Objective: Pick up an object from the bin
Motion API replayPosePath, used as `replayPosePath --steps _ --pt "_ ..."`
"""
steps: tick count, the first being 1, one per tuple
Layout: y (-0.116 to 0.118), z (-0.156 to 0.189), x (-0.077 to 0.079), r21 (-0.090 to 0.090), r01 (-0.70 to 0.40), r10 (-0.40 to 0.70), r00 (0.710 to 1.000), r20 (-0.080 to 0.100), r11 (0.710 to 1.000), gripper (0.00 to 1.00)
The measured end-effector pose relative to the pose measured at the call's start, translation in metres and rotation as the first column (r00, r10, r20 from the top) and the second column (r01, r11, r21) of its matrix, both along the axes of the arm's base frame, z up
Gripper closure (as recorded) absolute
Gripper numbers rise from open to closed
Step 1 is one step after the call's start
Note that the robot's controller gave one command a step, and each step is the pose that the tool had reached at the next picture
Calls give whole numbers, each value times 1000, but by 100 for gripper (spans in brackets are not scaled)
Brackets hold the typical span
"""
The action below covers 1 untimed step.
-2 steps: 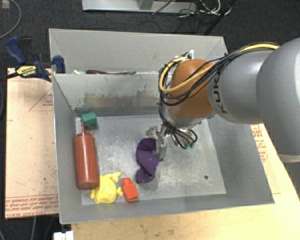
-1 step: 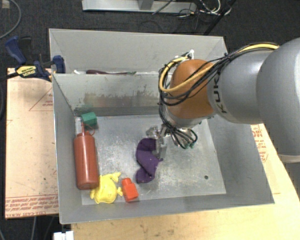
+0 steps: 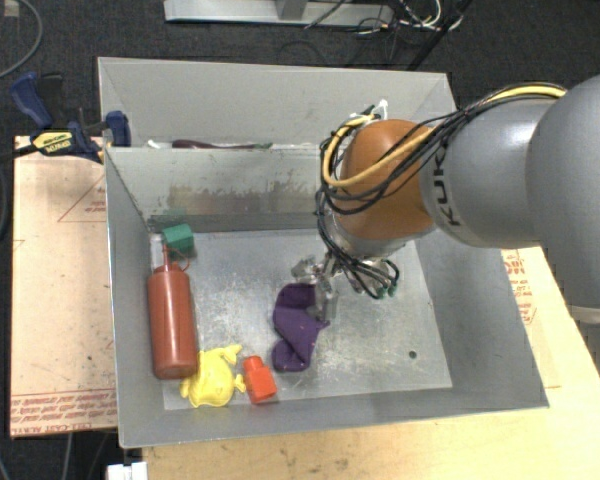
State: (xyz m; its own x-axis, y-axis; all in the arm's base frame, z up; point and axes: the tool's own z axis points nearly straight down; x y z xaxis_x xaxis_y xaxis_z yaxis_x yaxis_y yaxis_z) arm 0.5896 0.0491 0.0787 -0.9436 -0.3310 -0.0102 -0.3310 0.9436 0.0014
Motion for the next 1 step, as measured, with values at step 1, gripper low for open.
replayPosePath --steps 1 --pt "-18 185 7 6 159 -159 987 14 987 100"
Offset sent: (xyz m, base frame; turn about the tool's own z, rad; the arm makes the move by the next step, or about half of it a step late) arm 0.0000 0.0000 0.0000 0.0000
